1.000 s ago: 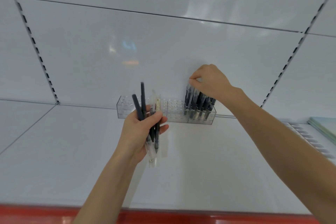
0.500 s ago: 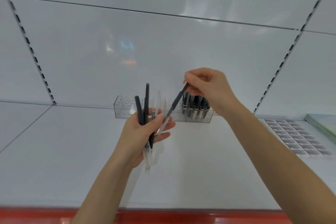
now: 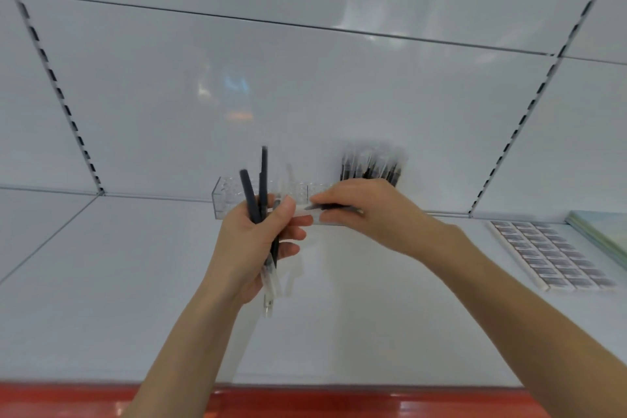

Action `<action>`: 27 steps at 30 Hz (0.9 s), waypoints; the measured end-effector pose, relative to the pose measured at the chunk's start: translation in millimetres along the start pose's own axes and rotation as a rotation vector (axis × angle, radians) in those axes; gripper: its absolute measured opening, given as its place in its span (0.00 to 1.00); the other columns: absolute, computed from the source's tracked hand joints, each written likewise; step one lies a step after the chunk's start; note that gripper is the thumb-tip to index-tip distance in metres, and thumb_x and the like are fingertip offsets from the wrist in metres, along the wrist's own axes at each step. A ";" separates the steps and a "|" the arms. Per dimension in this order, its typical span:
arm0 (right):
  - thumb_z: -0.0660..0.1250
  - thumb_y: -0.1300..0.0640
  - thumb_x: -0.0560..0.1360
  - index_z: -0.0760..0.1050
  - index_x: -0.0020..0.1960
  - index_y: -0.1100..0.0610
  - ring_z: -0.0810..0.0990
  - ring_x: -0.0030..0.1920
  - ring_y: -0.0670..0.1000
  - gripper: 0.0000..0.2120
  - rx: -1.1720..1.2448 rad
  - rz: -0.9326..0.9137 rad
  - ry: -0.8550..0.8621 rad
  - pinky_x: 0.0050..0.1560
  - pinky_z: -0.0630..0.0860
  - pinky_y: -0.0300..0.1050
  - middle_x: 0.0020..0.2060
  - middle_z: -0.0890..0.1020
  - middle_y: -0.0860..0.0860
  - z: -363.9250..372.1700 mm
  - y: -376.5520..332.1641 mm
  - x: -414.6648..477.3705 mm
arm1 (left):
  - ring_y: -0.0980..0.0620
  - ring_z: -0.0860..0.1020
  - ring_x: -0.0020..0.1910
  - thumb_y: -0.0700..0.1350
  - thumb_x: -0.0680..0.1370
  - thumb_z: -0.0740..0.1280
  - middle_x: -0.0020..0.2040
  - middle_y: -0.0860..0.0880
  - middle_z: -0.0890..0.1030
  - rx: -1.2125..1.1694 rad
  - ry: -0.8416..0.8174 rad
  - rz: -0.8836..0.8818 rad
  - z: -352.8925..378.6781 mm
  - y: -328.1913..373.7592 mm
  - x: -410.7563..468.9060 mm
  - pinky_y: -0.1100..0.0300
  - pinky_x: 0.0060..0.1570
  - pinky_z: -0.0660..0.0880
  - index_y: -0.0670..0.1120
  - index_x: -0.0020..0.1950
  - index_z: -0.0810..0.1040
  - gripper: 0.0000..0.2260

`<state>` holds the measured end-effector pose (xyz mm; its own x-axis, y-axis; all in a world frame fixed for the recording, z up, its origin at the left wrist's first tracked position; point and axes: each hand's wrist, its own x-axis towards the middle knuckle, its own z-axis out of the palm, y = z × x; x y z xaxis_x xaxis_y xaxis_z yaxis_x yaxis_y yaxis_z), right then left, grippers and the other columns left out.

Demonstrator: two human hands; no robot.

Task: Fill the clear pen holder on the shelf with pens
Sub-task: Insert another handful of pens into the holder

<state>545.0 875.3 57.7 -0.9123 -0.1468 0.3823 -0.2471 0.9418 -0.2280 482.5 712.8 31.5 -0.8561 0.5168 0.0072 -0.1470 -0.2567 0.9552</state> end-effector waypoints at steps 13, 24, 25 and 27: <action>0.64 0.56 0.75 0.71 0.39 0.51 0.79 0.38 0.42 0.06 0.578 0.476 0.556 0.46 0.75 0.42 0.36 0.80 0.46 -32.3 31.1 41.0 | 0.54 0.74 0.34 0.43 0.77 0.64 0.34 0.49 0.73 -0.037 0.045 -0.045 -9.0 -12.0 0.9 0.62 0.41 0.79 0.41 0.50 0.79 0.07; 0.66 0.61 0.73 0.72 0.57 0.55 0.78 0.37 0.50 0.13 0.335 0.437 0.525 0.43 0.75 0.38 0.42 0.77 0.55 -17.0 53.4 40.6 | 0.53 0.81 0.35 0.37 0.76 0.64 0.42 0.46 0.82 -0.086 0.062 0.022 -16.9 -14.6 2.0 0.61 0.39 0.81 0.48 0.55 0.76 0.10; 0.67 0.60 0.74 0.72 0.57 0.55 0.79 0.39 0.52 0.12 0.315 0.439 0.523 0.44 0.75 0.38 0.43 0.77 0.55 -17.8 54.6 41.1 | 0.51 0.82 0.37 0.36 0.77 0.64 0.43 0.46 0.82 -0.086 0.054 0.031 -16.7 -15.2 2.3 0.60 0.39 0.81 0.49 0.56 0.76 0.11; 0.67 0.60 0.73 0.73 0.57 0.55 0.80 0.41 0.54 0.12 0.284 0.439 0.517 0.46 0.76 0.40 0.42 0.77 0.54 -19.6 56.8 42.4 | 0.51 0.82 0.37 0.36 0.77 0.63 0.42 0.46 0.82 -0.099 0.047 0.035 -16.4 -15.5 2.6 0.59 0.38 0.81 0.49 0.57 0.76 0.12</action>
<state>498.7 928.5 78.6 -0.6937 0.4537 0.5595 -0.0333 0.7557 -0.6540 474.4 704.6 11.9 -0.8833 0.4681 0.0244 -0.1624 -0.3546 0.9208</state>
